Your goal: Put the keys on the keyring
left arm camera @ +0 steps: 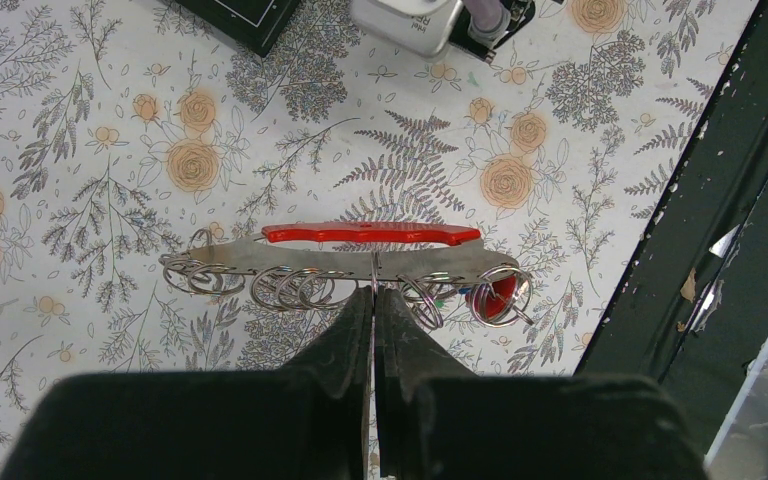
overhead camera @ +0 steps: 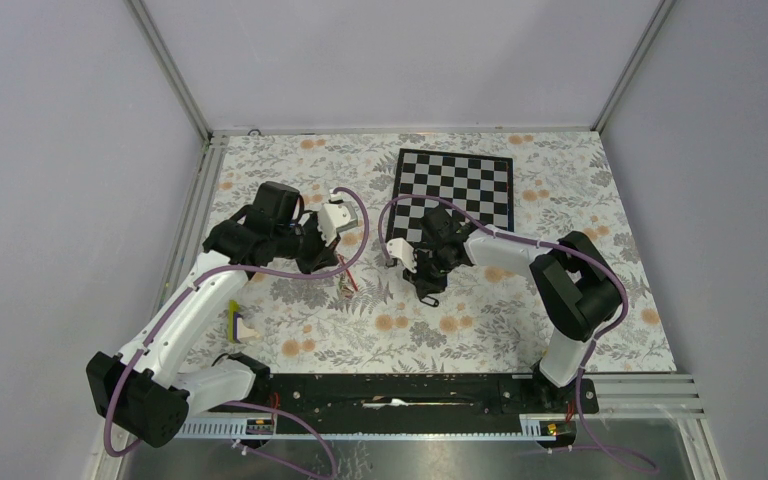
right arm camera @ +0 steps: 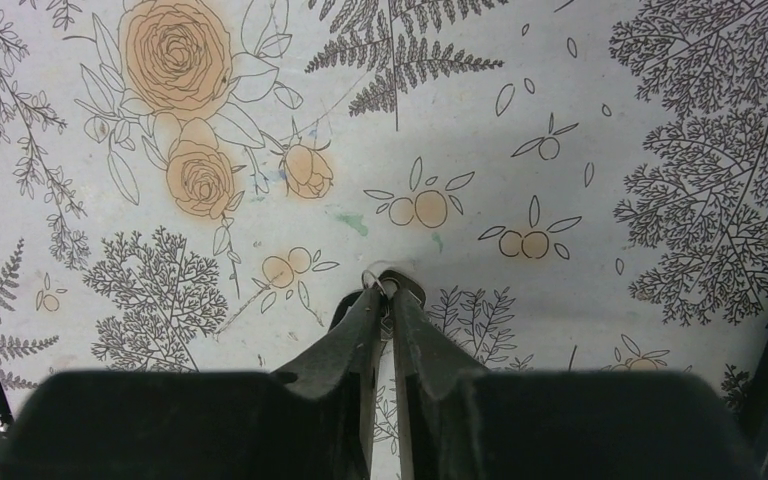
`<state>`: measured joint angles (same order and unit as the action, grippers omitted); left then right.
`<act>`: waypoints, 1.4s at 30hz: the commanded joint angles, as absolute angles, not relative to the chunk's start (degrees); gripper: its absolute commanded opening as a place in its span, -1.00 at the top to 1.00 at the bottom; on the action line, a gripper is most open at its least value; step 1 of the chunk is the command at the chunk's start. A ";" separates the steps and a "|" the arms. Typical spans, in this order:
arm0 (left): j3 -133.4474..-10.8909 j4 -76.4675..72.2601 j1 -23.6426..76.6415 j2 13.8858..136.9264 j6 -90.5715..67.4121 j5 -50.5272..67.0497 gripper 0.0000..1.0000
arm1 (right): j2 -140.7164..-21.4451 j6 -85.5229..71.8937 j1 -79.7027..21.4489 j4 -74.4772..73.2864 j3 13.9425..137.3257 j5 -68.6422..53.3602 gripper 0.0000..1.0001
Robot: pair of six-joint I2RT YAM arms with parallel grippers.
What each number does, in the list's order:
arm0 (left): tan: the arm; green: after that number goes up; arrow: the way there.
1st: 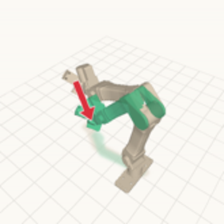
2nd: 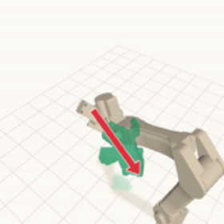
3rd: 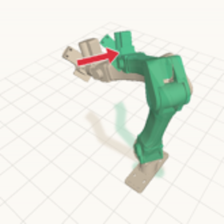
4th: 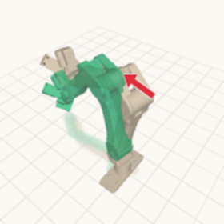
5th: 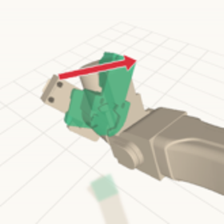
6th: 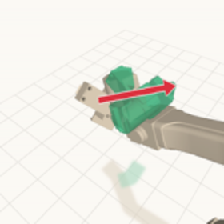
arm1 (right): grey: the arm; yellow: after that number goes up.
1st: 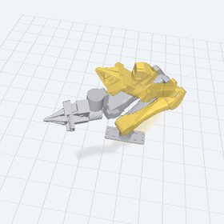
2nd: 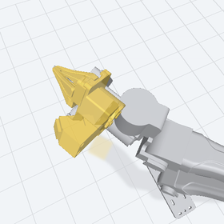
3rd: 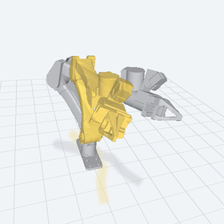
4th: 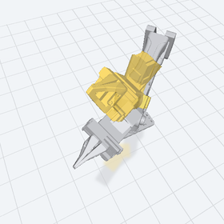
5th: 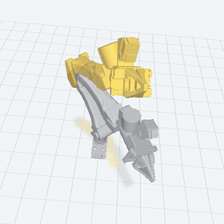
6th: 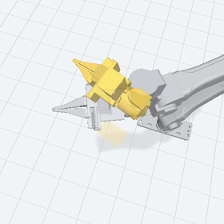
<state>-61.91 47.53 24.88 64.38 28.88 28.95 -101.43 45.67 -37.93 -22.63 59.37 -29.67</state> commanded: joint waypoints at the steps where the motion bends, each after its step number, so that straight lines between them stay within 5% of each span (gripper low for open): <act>1: -63.85 44.95 24.64 64.56 29.22 30.57 1.00 | -101.55 46.76 -38.28 -24.30 61.13 -32.00 0.71; 11: -63.98 44.97 24.67 64.73 29.14 30.33 1.00 | -99.38 46.52 -38.29 -26.87 61.92 -33.29 1.00; 28: -65.54 44.20 25.65 67.49 30.98 37.36 1.00 | -85.84 37.25 -33.22 -24.49 62.15 -45.44 1.00; 42: -73.51 38.85 40.75 72.63 31.92 28.67 1.00 | -74.28 31.45 -31.77 -19.32 61.13 -51.91 1.00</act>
